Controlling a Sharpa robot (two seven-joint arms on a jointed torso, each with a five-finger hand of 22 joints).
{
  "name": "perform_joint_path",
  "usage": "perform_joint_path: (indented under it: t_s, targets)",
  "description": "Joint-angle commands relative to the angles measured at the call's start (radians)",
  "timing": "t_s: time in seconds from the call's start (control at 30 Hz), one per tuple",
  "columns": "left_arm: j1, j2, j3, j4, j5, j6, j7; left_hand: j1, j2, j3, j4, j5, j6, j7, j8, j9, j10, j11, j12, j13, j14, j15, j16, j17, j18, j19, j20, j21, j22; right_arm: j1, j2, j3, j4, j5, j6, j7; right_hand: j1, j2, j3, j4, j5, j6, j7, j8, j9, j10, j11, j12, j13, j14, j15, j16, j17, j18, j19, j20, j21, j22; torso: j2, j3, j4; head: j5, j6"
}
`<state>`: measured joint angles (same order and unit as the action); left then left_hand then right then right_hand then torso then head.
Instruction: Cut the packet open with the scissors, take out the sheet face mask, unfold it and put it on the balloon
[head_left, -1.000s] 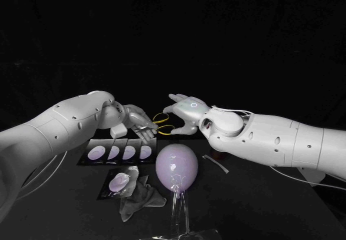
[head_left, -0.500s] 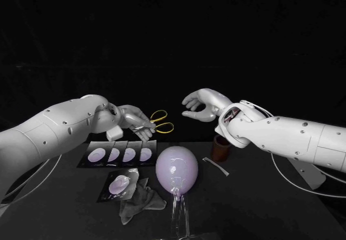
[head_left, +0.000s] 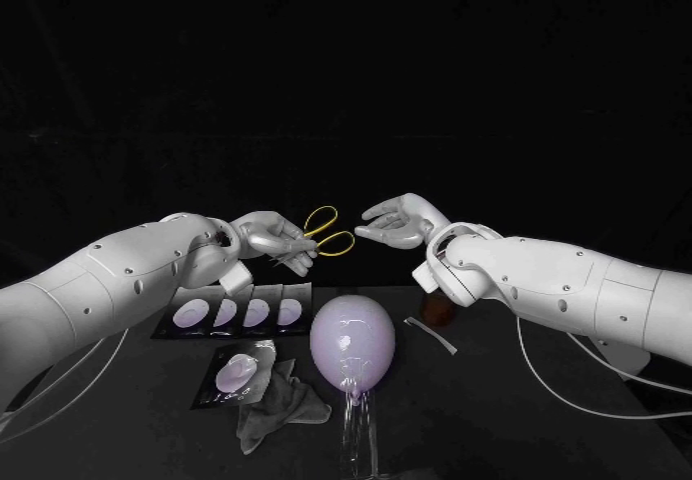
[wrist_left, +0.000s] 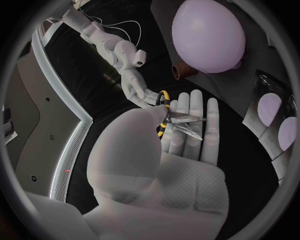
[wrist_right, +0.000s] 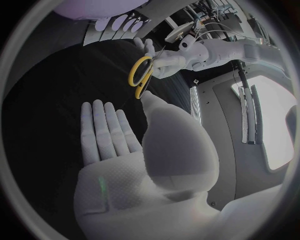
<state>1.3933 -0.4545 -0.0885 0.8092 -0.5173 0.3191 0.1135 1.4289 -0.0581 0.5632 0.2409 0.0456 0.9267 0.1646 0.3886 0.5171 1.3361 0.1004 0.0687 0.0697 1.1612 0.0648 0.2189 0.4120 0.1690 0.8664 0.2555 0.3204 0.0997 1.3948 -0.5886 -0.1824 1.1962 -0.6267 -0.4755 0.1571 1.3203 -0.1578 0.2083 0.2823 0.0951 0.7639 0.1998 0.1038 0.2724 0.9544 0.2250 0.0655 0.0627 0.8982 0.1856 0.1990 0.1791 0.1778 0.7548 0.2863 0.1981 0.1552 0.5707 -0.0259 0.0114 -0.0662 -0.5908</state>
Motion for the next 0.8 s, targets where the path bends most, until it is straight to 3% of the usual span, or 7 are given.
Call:
perform_joint_path:
  t_s: [0.03, 0.33, 0.53, 0.8]
  targets:
    - [-0.002, 0.003, 0.001, 0.003, -0.011, -0.049, 0.067, -0.006, 0.002, 0.127, -0.124, 0.003, -0.007, 0.002, -0.006, 0.001, -0.004, -0.001, -0.003, -0.001, -0.006, 0.001, -0.005, 0.002, 0.010, 0.000, -0.002, -0.001, 0.000, -0.004, 0.002, 0.000, 0.013, 0.091, 0.061, 0.030, -0.021, 0.007, -0.033, 0.004, -0.006, -0.011, 0.087, -0.006, -0.009, -0.012, 0.002, -0.004, 0.000, -0.008, 0.000, -0.011, -0.007, -0.004, -0.010, 0.001, -0.007, -0.006, 0.000, -0.0005, 0.0009, -0.002, -0.001]
    - [-0.007, 0.005, 0.001, 0.004, -0.016, -0.059, 0.070, -0.007, 0.002, 0.127, -0.124, 0.003, -0.007, 0.002, -0.006, 0.002, -0.004, -0.001, -0.003, -0.001, -0.006, 0.001, -0.005, 0.002, 0.010, 0.002, -0.002, 0.000, 0.001, -0.010, 0.004, 0.000, 0.032, 0.109, 0.099, 0.033, -0.029, 0.018, -0.052, 0.004, -0.009, -0.004, 0.087, -0.006, -0.010, -0.012, 0.002, -0.003, 0.001, -0.004, 0.000, -0.015, -0.011, -0.004, -0.008, 0.001, -0.008, -0.009, -0.003, 0.0018, -0.0003, -0.005, -0.003]
    - [-0.008, 0.007, 0.001, 0.011, -0.016, -0.058, 0.073, -0.006, 0.002, 0.127, -0.124, 0.003, -0.007, 0.002, -0.006, 0.002, -0.004, -0.001, -0.003, -0.001, -0.006, 0.001, -0.005, 0.002, 0.011, 0.002, -0.002, 0.000, 0.001, -0.014, 0.025, 0.000, 0.013, 0.088, 0.133, 0.016, 0.036, 0.070, -0.053, -0.028, -0.046, 0.061, 0.074, 0.009, -0.003, 0.025, -0.014, 0.005, 0.003, 0.073, -0.020, 0.010, -0.005, 0.008, 0.061, -0.008, 0.025, -0.004, -0.001, 0.0013, 0.0018, -0.007, -0.001]
    - [-0.009, 0.008, 0.001, 0.019, -0.016, -0.053, 0.074, -0.007, 0.002, 0.126, -0.125, 0.003, -0.007, 0.002, -0.006, 0.002, -0.004, -0.001, -0.003, -0.001, -0.006, 0.001, -0.005, 0.002, 0.011, 0.002, -0.002, 0.001, 0.001, -0.017, 0.047, 0.000, -0.009, 0.069, 0.137, -0.001, 0.074, 0.109, -0.034, -0.049, -0.046, 0.092, 0.057, 0.022, -0.004, 0.070, -0.031, 0.012, 0.003, 0.135, -0.042, 0.032, 0.005, 0.008, 0.119, -0.028, 0.048, -0.001, 0.000, 0.0001, 0.0023, -0.006, -0.003]
